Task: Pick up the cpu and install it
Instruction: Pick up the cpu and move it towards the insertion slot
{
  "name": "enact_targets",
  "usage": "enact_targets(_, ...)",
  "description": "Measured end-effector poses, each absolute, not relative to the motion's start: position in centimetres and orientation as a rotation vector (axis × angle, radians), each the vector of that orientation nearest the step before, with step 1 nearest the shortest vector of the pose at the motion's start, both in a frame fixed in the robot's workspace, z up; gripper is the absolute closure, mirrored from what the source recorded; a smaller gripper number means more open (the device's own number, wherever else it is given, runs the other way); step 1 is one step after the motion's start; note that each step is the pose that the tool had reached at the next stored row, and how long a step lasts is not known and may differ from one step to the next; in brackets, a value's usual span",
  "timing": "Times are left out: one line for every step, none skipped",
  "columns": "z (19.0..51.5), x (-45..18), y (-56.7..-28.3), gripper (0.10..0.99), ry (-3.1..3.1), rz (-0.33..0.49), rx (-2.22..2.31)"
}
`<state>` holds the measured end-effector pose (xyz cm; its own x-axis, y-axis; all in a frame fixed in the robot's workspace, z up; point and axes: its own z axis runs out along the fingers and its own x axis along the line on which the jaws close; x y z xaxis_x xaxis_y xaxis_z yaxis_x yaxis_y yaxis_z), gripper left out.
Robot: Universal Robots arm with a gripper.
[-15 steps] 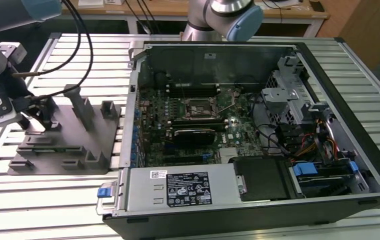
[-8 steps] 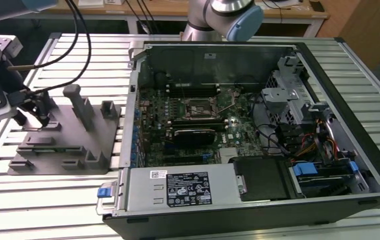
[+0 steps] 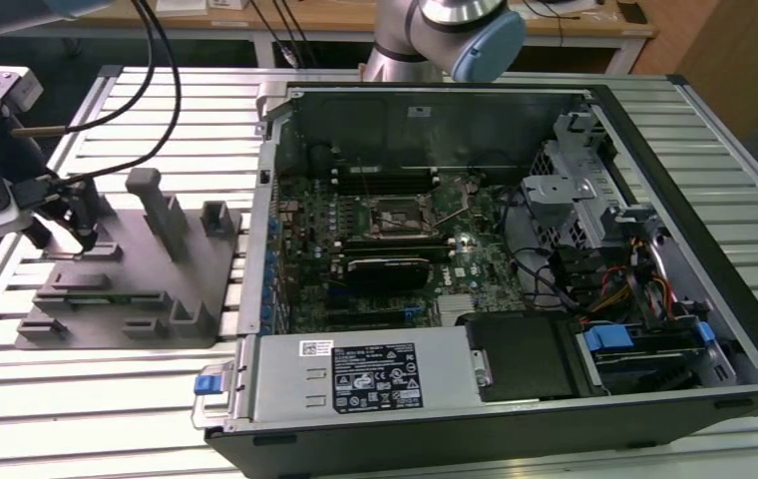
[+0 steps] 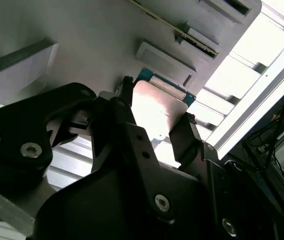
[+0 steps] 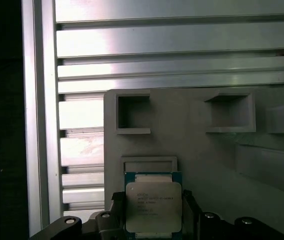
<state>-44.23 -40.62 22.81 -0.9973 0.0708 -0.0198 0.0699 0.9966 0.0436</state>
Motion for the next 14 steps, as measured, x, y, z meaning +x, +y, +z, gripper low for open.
enact_targets(22.8, -44.2, -40.6, 0.545, 3.118, 0.067, 0.11)
enact_targets(22.8, -44.2, -40.6, 0.545, 3.118, 0.067, 0.11)
enact_targets(22.8, -44.2, -40.6, 0.545, 3.118, 0.067, 0.11)
enact_targets(22.8, -44.2, -40.6, 0.545, 3.118, 0.067, 0.11)
enact_targets(22.8, -44.2, -40.6, 0.545, 3.118, 0.067, 0.11)
enact_targets(22.8, -44.2, -40.6, 0.545, 3.118, 0.067, 0.11)
enact_targets(22.9, -44.2, -40.6, 0.545, 3.118, 0.066, 0.11)
enact_targets(23.0, -44.2, -40.6, 0.545, 3.118, 0.067, 0.11)
enact_targets(23.2, -44.2, -40.6, 0.545, 3.118, 0.067, 0.11)
enact_targets(23.4, -44.2, -40.6, 0.545, 3.118, 0.067, 0.11)
enact_targets(23.5, -44.2, -40.6, 0.545, 3.118, 0.067, 0.11)
enact_targets(23.7, -44.2, -40.6, 0.545, 3.118, 0.067, 0.11)
enact_targets(23.9, -44.2, -40.6, 0.545, 3.118, 0.067, 0.11)
enact_targets(24.1, -44.2, -40.6, 0.545, 3.118, 0.067, 0.11)
